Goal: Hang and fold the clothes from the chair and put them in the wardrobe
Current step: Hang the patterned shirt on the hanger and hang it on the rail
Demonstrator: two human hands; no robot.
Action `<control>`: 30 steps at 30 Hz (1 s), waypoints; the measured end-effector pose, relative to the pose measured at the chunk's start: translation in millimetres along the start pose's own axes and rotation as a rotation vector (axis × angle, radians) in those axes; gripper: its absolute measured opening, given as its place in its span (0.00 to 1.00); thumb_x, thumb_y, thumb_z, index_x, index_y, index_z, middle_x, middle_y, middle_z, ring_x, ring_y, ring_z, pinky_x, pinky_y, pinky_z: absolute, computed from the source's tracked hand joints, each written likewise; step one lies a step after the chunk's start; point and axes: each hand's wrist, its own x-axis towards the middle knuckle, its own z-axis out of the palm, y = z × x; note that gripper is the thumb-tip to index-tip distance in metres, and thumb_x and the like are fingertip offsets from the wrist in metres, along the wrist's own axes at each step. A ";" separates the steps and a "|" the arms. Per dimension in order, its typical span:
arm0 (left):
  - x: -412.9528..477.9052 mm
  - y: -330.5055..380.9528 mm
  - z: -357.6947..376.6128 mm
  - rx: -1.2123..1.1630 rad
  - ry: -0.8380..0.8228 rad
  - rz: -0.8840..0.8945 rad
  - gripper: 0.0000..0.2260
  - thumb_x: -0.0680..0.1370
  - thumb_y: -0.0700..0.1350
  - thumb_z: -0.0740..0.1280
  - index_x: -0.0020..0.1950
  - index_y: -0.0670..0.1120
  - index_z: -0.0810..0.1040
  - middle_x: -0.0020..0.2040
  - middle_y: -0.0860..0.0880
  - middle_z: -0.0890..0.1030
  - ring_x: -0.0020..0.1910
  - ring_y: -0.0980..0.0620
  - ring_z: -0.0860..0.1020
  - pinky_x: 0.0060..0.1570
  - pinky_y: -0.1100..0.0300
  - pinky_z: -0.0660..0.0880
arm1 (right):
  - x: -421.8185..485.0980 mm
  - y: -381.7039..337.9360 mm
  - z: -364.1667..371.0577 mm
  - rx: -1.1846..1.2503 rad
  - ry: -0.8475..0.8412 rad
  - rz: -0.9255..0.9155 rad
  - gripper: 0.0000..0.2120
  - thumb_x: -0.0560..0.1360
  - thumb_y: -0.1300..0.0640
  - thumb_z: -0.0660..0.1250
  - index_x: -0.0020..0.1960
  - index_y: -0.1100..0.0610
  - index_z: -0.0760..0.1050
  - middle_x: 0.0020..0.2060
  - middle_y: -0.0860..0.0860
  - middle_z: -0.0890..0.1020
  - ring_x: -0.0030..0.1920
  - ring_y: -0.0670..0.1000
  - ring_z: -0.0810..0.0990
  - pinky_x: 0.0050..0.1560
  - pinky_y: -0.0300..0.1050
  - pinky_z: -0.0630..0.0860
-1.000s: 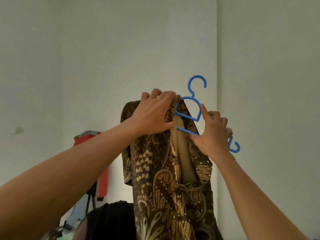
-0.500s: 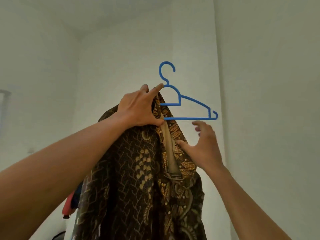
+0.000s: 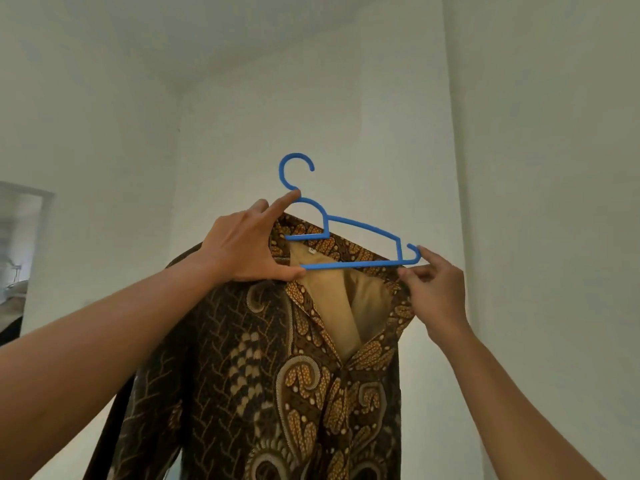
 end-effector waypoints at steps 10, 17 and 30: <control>-24.8 -23.4 7.8 -0.123 -0.031 0.064 0.54 0.58 0.81 0.66 0.79 0.60 0.55 0.60 0.50 0.81 0.49 0.49 0.81 0.43 0.54 0.79 | 20.3 -0.4 -29.2 0.076 -0.293 -0.125 0.17 0.78 0.67 0.67 0.63 0.51 0.79 0.48 0.50 0.86 0.50 0.47 0.84 0.51 0.40 0.81; -18.5 -3.0 11.8 0.021 -0.063 0.036 0.56 0.57 0.84 0.60 0.80 0.61 0.53 0.44 0.52 0.76 0.36 0.52 0.75 0.33 0.58 0.74 | 21.8 -21.9 -29.0 -0.091 -0.197 -0.213 0.17 0.77 0.64 0.69 0.64 0.51 0.79 0.43 0.46 0.84 0.46 0.47 0.83 0.52 0.43 0.81; -10.9 20.0 17.3 -0.155 -0.033 -0.077 0.53 0.59 0.81 0.65 0.79 0.64 0.53 0.47 0.53 0.72 0.41 0.52 0.73 0.37 0.58 0.68 | -38.1 -40.3 10.1 -0.218 -0.541 -0.474 0.10 0.74 0.47 0.72 0.52 0.49 0.81 0.40 0.42 0.83 0.39 0.43 0.81 0.39 0.38 0.79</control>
